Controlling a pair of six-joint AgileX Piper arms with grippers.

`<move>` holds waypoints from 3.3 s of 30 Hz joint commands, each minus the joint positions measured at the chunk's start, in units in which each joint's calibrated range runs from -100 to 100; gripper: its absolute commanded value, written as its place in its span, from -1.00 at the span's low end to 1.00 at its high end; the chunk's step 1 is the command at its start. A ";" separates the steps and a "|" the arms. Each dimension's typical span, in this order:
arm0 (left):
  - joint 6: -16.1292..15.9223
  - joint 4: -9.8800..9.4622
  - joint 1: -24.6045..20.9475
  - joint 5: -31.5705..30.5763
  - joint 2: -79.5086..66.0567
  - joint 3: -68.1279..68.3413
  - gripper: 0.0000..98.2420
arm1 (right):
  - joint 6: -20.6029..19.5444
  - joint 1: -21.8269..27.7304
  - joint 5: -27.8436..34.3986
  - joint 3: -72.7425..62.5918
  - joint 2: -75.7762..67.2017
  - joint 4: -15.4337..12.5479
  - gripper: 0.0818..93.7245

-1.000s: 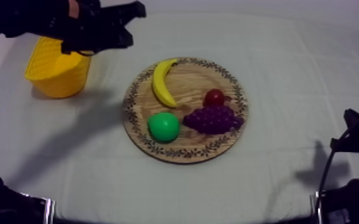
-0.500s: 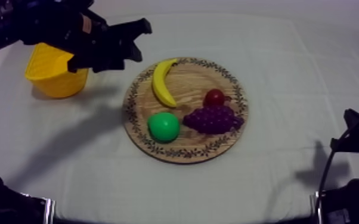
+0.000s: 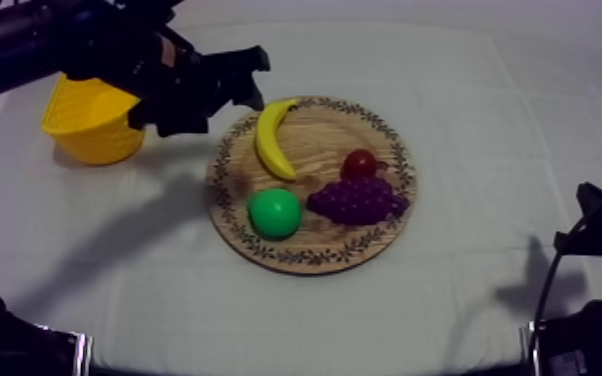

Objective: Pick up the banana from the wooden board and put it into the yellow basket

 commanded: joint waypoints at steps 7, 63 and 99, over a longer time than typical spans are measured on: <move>-1.58 1.52 -1.20 3.99 9.83 -7.45 0.39 | -0.01 0.01 0.08 -0.03 -0.02 0.01 -0.99; -6.10 -0.93 -2.27 40.57 47.96 -49.24 -0.42 | 0.01 0.01 0.08 -0.03 -0.02 0.01 -0.99; -6.94 -8.40 -25.82 39.89 23.44 -34.60 -0.55 | 0.01 0.01 0.08 -0.03 -0.02 0.01 -0.99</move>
